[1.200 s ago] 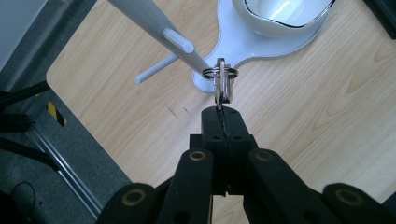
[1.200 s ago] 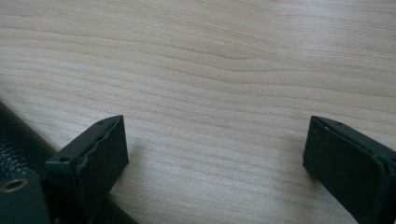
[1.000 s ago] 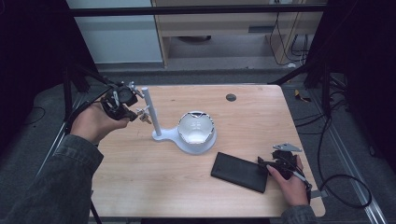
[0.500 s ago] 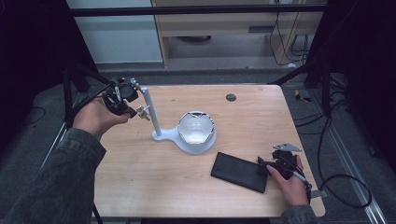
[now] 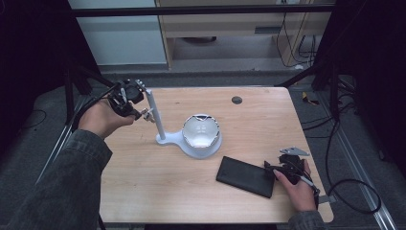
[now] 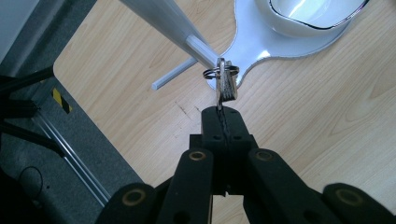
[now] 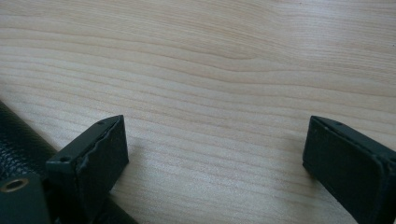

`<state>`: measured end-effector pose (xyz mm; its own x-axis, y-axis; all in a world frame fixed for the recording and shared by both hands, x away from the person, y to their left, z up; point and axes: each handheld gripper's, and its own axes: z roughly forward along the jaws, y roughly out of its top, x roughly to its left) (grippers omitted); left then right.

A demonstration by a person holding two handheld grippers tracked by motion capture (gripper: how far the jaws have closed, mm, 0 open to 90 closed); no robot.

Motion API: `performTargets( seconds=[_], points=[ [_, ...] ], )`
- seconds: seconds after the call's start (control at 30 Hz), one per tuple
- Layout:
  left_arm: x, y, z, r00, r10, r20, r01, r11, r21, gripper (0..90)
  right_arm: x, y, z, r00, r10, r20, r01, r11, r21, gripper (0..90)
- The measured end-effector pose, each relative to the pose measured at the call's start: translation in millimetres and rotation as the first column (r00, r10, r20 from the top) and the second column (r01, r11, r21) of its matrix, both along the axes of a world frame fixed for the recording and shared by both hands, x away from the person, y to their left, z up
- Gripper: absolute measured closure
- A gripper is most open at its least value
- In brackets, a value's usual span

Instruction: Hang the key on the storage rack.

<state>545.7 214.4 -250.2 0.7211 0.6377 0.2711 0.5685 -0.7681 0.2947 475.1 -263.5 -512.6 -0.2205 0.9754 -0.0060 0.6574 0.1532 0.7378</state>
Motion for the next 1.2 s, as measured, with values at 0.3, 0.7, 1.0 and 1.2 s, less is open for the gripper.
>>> performTargets(
  seconds=[0.3, 0.7, 1.0, 1.2],
  points=[
    [1.7, -3.3, 0.4, 1.0, 0.0, -0.001, 0.0, 1.0, -0.004, 89.9, -0.1, -0.1, 0.0, 1.0, 0.001, 0.0, -0.001, 1.0, -0.003, 6.9],
    [10.8, -3.3, -4.9, 0.9997, 0.024, 0.003, -0.024, 0.9997, 0.0, 89.8, -0.2, 0.1, 0.1, 1.0, 0.0, 0.0, 0.0, 1.0, -0.001, 7.0],
    [11.5, 2.0, -10.0, 0.999, 0.036, 0.025, -0.035, 0.9987, -0.038, 89.7, -0.2, 0.1, 0.1, 1.0, 0.0, 0.001, 0.0, 1.0, -0.001, 7.0],
    [-4.7, 14.9, -9.9, 0.99, 0.024, 0.139, -0.01, 0.9946, -0.103, 81.8, -0.1, 0.1, 0.1, 1.0, 0.001, 0.001, -0.001, 1.0, 0.0, 7.0]
  ],
)
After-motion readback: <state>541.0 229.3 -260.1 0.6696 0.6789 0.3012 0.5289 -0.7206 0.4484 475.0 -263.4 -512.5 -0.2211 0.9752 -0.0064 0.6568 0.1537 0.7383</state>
